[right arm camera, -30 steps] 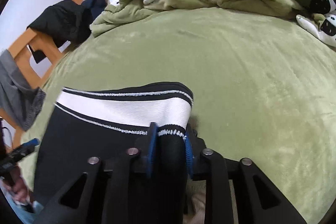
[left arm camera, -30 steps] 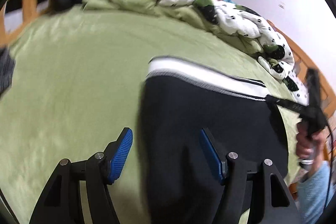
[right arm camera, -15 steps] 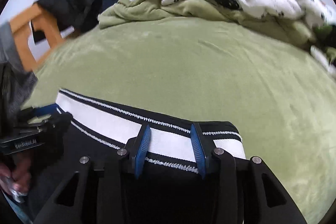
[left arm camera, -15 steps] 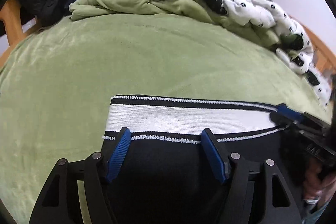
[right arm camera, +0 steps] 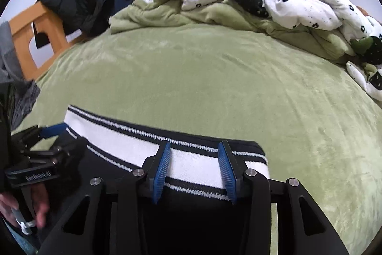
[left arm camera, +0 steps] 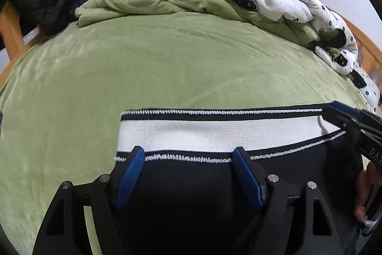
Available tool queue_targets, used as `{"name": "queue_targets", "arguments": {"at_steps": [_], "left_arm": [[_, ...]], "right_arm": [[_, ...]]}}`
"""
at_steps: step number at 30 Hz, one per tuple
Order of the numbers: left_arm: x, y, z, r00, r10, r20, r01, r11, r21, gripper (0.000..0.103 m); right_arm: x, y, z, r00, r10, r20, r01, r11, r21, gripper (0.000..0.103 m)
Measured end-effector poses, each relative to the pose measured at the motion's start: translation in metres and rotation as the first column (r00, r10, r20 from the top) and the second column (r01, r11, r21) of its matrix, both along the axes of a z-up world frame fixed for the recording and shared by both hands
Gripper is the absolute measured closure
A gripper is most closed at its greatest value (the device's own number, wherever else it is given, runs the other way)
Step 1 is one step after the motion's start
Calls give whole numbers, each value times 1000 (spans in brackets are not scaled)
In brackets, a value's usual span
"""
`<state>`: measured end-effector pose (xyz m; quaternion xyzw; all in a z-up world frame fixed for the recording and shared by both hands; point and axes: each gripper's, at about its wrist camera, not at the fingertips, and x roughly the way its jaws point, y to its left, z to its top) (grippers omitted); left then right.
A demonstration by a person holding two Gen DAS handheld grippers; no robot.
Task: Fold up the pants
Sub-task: 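Grasp the striped waistband with both tools and fold it over the stack, then open both tools and withdraw from the folded pants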
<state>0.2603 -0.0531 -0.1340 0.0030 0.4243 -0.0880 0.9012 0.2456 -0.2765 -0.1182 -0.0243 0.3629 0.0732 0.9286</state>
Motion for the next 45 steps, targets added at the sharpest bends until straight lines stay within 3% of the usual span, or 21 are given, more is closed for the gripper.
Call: {"name": "queue_targets", "arguments": {"at_steps": [3,5,7,10,13,16,18,22,26,29,32,34,36,38,42,45], "left_arm": [[6,7,2,1000,27,15,-26,999,-41,32],[8,1,-6,1000,3,5,-3,1000,-2,29],[4,-2,-6,1000,-11,10,11,1000,3,28],[3,4,-5,999,-21,-31,20,999,-34,29],[-18,4,-4,997,-47,-56,47,999,-5,29],[-49,13,-7,990,-96,-105,92,995,-36,29],[-74,26,-6,991,-82,-107,74,994,-79,29],[-125,45,-10,991,-87,-100,71,986,-151,29],[-181,49,-19,994,-99,-36,94,990,-103,28],[-207,57,-31,991,-106,-75,97,989,-113,28],[-227,68,-33,989,-112,-94,98,986,-137,30],[-242,68,-31,992,-107,-68,105,994,-44,30],[-254,62,-31,993,-110,-47,115,987,109,33],[-259,56,-32,993,-117,-28,120,973,199,45],[-254,52,-32,989,-145,-1,139,948,285,47],[-242,48,-32,989,-147,10,137,946,294,48]], "right_arm": [[7,-2,-11,999,14,-47,-13,1000,6,53],[14,-5,-26,996,32,-82,-30,999,28,50],[15,-8,-24,996,37,-87,-33,998,56,48],[13,-1,-24,996,39,-86,-38,999,18,48],[3,-1,-18,996,20,-90,-20,1000,-1,48],[-29,-9,-10,997,-33,-68,31,999,-19,48],[-56,-12,-11,996,-20,-85,20,1000,1,48],[-117,-15,-23,997,-29,-74,25,998,-59,48],[-172,-19,-37,997,-47,-66,44,998,-38,48],[-199,-22,-43,993,-68,-98,69,998,2,48],[-216,-26,-41,988,-119,-104,123,992,36,55],[-229,-29,-34,989,-117,-90,125,989,85,56],[-240,-32,-27,991,-106,-79,118,981,154,56],[-249,-30,-18,994,-84,-67,97,972,216,56],[-255,-20,-10,995,-79,-56,88,979,184,56],[-258,-19,-12,994,-91,-62,100,982,158,56]]}}
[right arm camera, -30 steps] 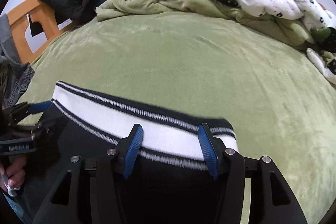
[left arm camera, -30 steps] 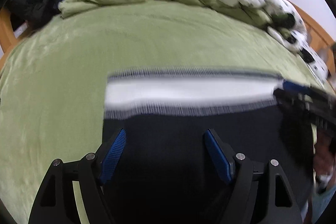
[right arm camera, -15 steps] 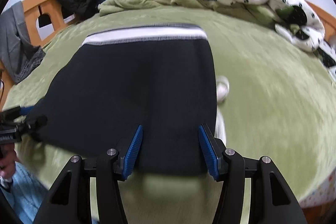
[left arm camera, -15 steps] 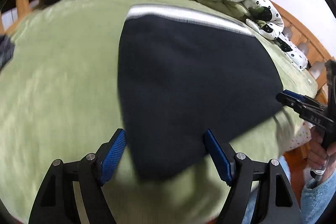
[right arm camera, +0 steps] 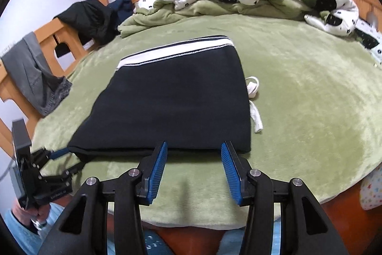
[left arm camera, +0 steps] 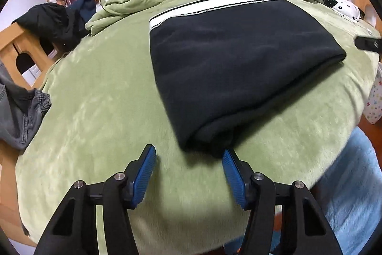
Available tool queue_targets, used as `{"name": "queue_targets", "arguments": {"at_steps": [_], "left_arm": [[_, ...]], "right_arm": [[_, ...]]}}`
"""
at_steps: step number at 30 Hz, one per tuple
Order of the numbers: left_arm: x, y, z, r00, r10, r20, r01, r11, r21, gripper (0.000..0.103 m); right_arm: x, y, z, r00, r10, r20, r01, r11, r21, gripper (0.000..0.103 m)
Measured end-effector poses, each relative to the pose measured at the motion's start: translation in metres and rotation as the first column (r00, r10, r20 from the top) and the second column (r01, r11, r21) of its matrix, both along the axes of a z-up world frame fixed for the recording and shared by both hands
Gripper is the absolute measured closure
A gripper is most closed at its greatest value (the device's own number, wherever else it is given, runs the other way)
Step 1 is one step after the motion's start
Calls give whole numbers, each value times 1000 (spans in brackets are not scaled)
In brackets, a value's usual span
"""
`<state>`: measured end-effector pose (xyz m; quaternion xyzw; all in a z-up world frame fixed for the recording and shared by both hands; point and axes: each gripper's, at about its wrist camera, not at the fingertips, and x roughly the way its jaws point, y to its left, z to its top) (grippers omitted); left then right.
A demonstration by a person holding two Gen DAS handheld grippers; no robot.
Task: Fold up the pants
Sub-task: 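Open both tools and withdraw from the folded pants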
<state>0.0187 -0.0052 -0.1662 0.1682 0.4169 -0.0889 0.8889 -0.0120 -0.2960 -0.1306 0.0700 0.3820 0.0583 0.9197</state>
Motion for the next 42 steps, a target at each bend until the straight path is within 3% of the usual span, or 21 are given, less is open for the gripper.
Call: {"name": "queue_targets", "arguments": {"at_steps": [2,4,5,7,8,9,11,13,16,18,19,20,22,24,25,26,28,31,34,38,42], "left_arm": [[8,-1,1,1000,-3,-14,3,999,-39,73],[9,-5,6,1000,0,-9,-1,996,-87,88],[6,-5,13,999,24,47,-20,995,-98,92],[1,7,22,993,65,99,-44,979,-199,92],[1,18,22,990,101,95,-71,959,-276,92],[4,23,16,990,122,75,-95,951,-293,92],[11,28,-10,990,142,-18,-141,947,-289,92],[4,29,-13,990,140,15,-128,943,-308,90],[-3,32,-6,992,124,-19,-123,935,-333,89],[-8,34,0,995,101,-7,-98,946,-309,78],[-11,30,2,996,89,4,-85,959,-270,65],[-11,28,1,997,80,15,-75,974,-213,62],[-11,21,0,996,75,43,-70,990,-120,62],[-3,15,1,999,39,26,-37,995,-94,64],[1,11,1,999,28,22,-26,996,-83,73],[4,5,3,999,13,30,-10,997,-82,88],[7,-1,11,998,18,62,-11,994,-110,92],[11,18,15,994,85,63,-63,956,-287,92],[16,28,-7,995,100,-1,-96,948,-305,90],[-4,32,-3,997,82,-4,-79,948,-307,79],[-17,46,9,995,99,-31,-103,930,-353,77]], "right_arm": [[1,-7,-3,1000,-2,-18,2,1000,19,56],[1,-10,-8,999,-6,-37,7,999,36,56],[1,-11,-10,999,-8,-43,10,999,32,56],[2,-11,-15,999,-16,-52,17,1000,13,56],[3,-10,-17,998,-19,-58,19,1000,5,56],[4,-10,-18,998,-21,-63,21,1000,5,56],[8,-11,-22,997,-19,-74,20,1000,16,56],[11,-10,-26,996,-15,-92,17,1000,22,56],[13,-8,-30,995,-5,-101,6,1000,1,56],[14,-8,-32,995,-4,-101,3,1000,-7,56],[15,-8,-32,995,-6,-101,5,1000,-7,56],[16,-8,-33,995,-7,-102,6,1000,-4,56],[17,-8,-33,995,-6,-104,7,1000,4,56],[19,-7,-34,994,-7,-110,7,1000,3,56],[20,-7,-34,994,-7,-111,7,1000,-1,56],[20,-5,-35,994,-8,-112,7,1000,-4,56],[21,-5,-36,993,-9,-117,8,1000,-15,56],[22,-5,-37,992,-18,-123,15,1000,-23,56],[23,-6,-38,992,-21,-128,20,1000,-10,56],[22,-4,-37,992,-14,-125,11,1000,-22,56],[19,-3,-28,997,15,-80,-17,1000,-17,56]]}}
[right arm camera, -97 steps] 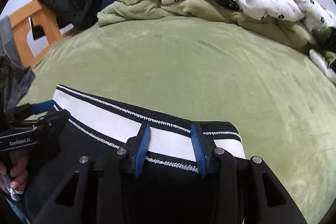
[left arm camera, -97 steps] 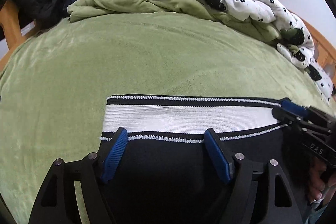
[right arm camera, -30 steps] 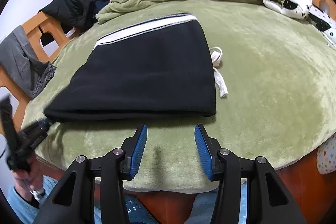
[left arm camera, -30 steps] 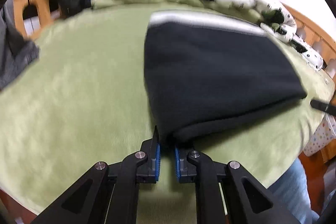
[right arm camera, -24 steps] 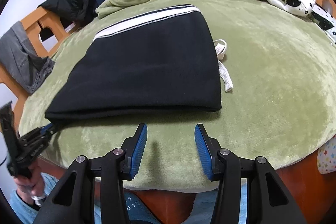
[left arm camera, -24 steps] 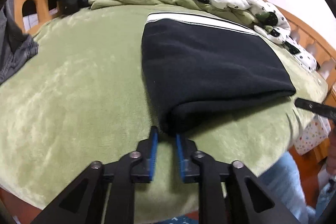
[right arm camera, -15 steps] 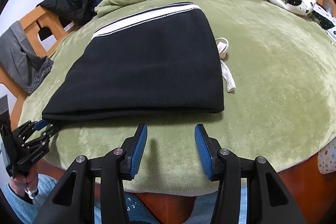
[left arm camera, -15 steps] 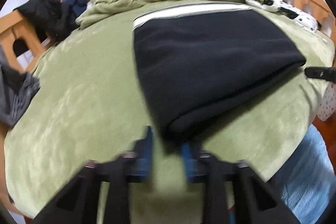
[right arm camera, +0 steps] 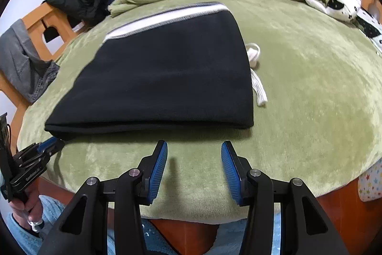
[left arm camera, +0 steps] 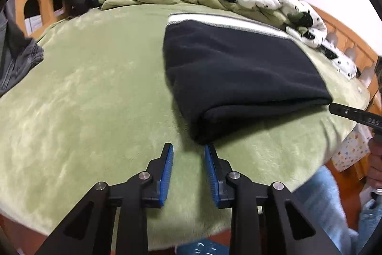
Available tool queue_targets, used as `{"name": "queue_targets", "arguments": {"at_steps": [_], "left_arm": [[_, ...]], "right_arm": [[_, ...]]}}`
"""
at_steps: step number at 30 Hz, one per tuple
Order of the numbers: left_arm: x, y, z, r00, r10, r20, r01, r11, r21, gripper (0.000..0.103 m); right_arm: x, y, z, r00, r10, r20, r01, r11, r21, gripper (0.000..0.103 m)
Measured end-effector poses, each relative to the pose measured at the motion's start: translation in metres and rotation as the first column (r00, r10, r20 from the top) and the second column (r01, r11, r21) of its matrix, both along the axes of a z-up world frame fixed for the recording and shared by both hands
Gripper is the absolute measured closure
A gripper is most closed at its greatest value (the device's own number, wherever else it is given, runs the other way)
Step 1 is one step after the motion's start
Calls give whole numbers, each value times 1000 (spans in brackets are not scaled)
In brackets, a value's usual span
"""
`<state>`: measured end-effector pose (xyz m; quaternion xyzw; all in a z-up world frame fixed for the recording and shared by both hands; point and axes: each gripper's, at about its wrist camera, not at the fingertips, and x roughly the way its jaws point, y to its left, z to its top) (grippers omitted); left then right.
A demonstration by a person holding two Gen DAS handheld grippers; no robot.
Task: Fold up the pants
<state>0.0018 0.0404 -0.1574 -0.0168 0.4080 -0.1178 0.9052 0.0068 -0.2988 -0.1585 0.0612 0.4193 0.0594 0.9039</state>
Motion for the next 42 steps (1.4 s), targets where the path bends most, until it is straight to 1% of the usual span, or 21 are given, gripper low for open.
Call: {"name": "queue_targets", "arguments": {"at_steps": [3,4,6,8,10,11,12,13,14,16,17,18,19,23,27,31,35,39,40,41,42], "left_arm": [[-5,7,19,999,20,45,-16,997,-75,73],[-4,8,26,998,25,62,-19,995,-97,67],[9,4,40,996,21,88,-8,989,-146,65],[30,-6,46,996,18,84,-5,989,-148,64],[45,-16,40,997,31,65,-25,995,-97,64],[56,-21,30,999,44,32,-42,998,-53,64],[59,-23,22,999,53,5,-53,998,-37,62],[60,-21,12,998,67,-13,-67,997,-39,58],[56,-15,3,996,83,-17,-84,993,-86,54],[47,-6,-7,996,74,-43,-80,982,-171,53],[44,-4,-14,995,71,-67,-82,977,-196,53],[40,-4,-17,995,74,-65,-85,975,-206,53],[37,-5,-17,996,74,-53,-83,977,-199,53],[36,-18,1,998,57,-7,-57,994,-90,54],[42,-17,31,995,52,82,-46,996,-81,54],[93,-31,51,995,49,85,-43,996,-76,54],[153,-56,72,987,43,158,-39,999,-29,54],[205,-77,69,993,33,114,-28,999,-45,54],[217,-83,62,994,43,97,-41,999,-18,53],[232,-89,48,995,83,58,-86,995,57,53],[241,-92,36,993,117,17,-119,987,109,53]], "right_arm": [[2,0,14,997,32,72,-33,999,11,56],[5,1,18,995,38,93,-39,999,3,56],[14,1,23,991,47,122,-45,999,-19,55],[29,1,24,991,37,127,-32,999,-44,55],[44,0,15,994,41,105,-37,999,-38,55],[51,0,8,995,43,85,-39,998,-45,55],[52,1,1,995,51,87,-45,997,-68,55],[46,3,-1,990,69,122,-58,994,-92,55],[41,6,-3,986,89,138,-72,990,-125,54],[37,7,-13,988,105,114,-86,983,-161,53],[35,6,-18,989,106,107,-88,983,-163,53],[33,5,-20,988,107,112,-89,983,-160,53],[32,4,-20,987,109,117,-91,984,-155,53],[38,-6,-12,988,127,88,-117,987,-110,53],[41,-16,17,975,138,175,-128,989,-69,53],[85,-9,41,973,121,198,-101,989,-108,53],[142,8,57,966,140,217,-106,981,-160,52],[197,21,46,976,149,158,-120,977,-178,52],[212,25,34,985,136,110,-111,972,-207,52],[226,28,20,991,119,64,-99,962,-253,52],[229,30,15,991,113,65,-91,956,-279,49]]}}
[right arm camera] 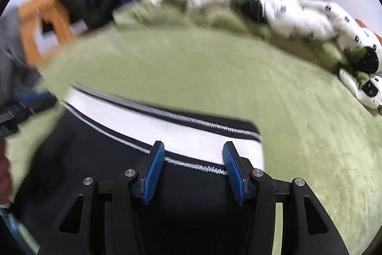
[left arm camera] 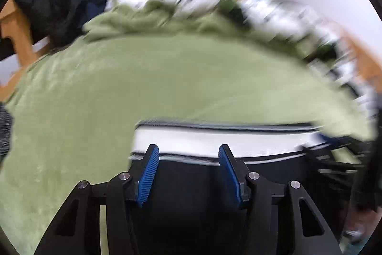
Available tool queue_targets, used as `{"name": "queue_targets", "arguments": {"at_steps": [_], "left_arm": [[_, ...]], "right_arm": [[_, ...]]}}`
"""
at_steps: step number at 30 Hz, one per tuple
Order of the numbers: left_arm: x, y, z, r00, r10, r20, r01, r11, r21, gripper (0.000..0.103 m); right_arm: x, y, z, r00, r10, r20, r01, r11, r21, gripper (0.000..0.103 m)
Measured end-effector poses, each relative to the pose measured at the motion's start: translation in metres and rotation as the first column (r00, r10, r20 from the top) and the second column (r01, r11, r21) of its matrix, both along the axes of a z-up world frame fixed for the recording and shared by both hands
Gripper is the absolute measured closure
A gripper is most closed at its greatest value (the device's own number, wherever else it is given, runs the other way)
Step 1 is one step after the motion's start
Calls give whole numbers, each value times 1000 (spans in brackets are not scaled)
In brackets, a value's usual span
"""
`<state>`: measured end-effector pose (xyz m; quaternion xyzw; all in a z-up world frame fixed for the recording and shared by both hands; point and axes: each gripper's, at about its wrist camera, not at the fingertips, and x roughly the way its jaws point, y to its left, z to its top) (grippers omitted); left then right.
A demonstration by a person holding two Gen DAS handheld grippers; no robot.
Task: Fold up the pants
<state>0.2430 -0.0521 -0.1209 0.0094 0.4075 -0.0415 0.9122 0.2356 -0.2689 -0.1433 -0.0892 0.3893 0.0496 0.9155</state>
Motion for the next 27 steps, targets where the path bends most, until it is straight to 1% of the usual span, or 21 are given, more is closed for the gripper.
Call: {"name": "queue_targets", "arguments": {"at_steps": [1,2,3,4,6,8,12,15,17,19,21,26,27], "left_arm": [[9,0,-15,998,18,-59,-18,1000,12,52],[10,2,-20,998,15,-61,-15,1000,-4,50],[6,6,-18,999,10,-45,-12,999,-30,50],[4,9,-17,999,7,-41,-9,999,-48,47],[2,10,-19,999,4,-41,-6,998,-60,45],[1,9,-20,999,3,-36,-5,998,-55,44],[-1,8,-25,999,2,-38,-3,1000,-23,42],[-5,8,-18,999,-3,-54,2,1000,-15,41],[-15,13,-17,997,-9,-77,7,1000,-27,41],[-27,19,-16,994,-21,-110,16,999,-51,41],[-43,28,-14,990,-39,-133,29,997,-72,42],[-96,45,-19,985,-69,-160,61,997,-57,41],[-114,50,-18,986,-91,-141,80,994,-81,41]], "right_arm": [[-1,2,0,1000,10,26,-10,1000,-10,48],[-2,4,1,999,19,32,-18,1000,-18,48],[-2,4,0,999,17,31,-16,1000,-23,48],[-2,4,-1,999,16,36,-15,999,-28,47],[-3,4,-2,999,23,39,-22,999,-28,46],[-2,1,-2,999,23,35,-23,1000,-8,46],[-1,2,-2,999,24,41,-23,1000,-18,45],[-3,4,-2,999,25,39,-24,999,-29,45],[-8,5,0,999,33,25,-32,999,-41,44],[-17,7,2,999,42,16,-41,996,-73,43],[-33,9,4,999,41,5,-40,994,-103,43],[-83,12,4,997,56,-46,-60,994,-87,43],[-100,13,1,997,55,-48,-58,995,-84,43]]}}
